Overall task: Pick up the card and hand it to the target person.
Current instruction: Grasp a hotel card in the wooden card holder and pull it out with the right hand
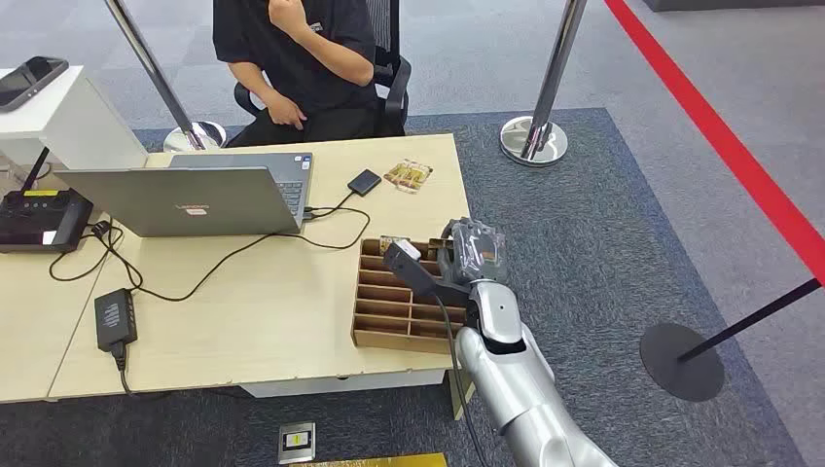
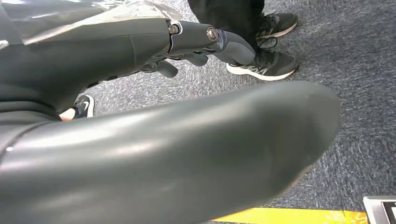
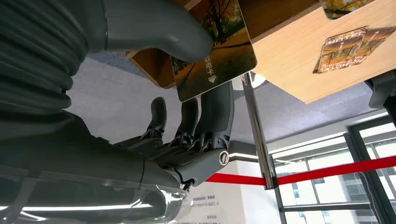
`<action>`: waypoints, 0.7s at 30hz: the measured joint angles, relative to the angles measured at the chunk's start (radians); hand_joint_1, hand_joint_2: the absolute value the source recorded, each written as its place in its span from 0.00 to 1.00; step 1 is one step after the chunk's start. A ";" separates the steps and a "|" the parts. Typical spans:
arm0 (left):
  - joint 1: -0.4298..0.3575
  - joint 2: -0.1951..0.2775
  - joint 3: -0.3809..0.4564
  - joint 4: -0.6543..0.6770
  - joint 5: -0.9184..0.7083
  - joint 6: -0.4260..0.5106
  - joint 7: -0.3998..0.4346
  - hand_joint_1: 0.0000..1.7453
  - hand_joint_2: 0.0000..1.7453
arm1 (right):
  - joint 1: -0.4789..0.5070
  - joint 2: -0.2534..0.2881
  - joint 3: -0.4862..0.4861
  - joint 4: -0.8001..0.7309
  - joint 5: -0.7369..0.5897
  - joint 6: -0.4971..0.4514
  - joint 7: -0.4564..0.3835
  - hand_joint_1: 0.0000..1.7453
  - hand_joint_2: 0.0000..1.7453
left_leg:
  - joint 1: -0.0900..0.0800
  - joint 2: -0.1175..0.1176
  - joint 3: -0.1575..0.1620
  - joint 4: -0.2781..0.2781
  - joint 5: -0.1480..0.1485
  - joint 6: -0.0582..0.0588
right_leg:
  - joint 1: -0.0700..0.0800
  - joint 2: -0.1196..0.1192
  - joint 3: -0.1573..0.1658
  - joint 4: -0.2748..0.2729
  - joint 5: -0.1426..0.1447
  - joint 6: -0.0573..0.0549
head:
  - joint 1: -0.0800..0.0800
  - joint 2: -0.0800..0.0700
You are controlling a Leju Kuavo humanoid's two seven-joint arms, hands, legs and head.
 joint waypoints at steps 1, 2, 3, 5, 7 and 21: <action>0.000 0.000 0.000 0.000 -0.001 0.000 0.000 0.00 0.00 | 0.000 0.000 0.000 0.000 0.000 -0.001 0.000 0.64 1.00 | 0.000 0.000 0.000 0.000 0.000 0.000 | 0.000 0.000 0.000 0.000 0.000 0.000 | 0.000 0.000; 0.000 0.000 0.000 0.000 -0.001 0.000 0.000 0.00 0.00 | 0.000 0.000 0.000 0.000 0.000 -0.001 0.000 0.65 1.00 | 0.000 0.000 0.000 0.000 0.000 0.000 | 0.000 0.000 0.000 0.000 0.000 0.000 | 0.000 0.000; -0.001 0.000 0.000 0.000 -0.002 0.000 0.001 0.00 0.00 | 0.000 0.000 0.000 0.000 -0.001 -0.003 0.000 0.66 1.00 | 0.000 0.000 0.000 0.000 0.000 0.000 | 0.000 0.000 0.000 0.000 0.000 0.000 | 0.000 0.000; -0.001 0.000 0.000 0.000 -0.002 0.000 0.002 0.00 0.00 | 0.000 -0.001 0.000 -0.001 -0.003 -0.009 -0.003 0.68 1.00 | 0.000 0.000 0.000 0.000 0.000 0.000 | 0.000 0.000 0.000 0.000 0.000 0.000 | 0.000 0.000; -0.002 0.000 0.000 0.000 -0.003 0.000 0.003 0.00 0.00 | 0.000 -0.001 -0.001 -0.002 -0.005 -0.017 -0.007 0.68 1.00 | 0.000 0.000 0.000 0.000 0.000 0.000 | 0.000 0.000 0.000 0.000 0.000 0.000 | 0.000 0.000; -0.002 0.000 -0.011 0.000 -0.008 0.000 0.009 0.00 0.00 | 0.003 -0.001 -0.004 -0.002 -0.017 -0.030 -0.019 0.72 1.00 | 0.000 0.000 0.000 0.000 0.000 0.000 | 0.000 0.000 0.000 0.000 0.000 0.000 | 0.000 0.000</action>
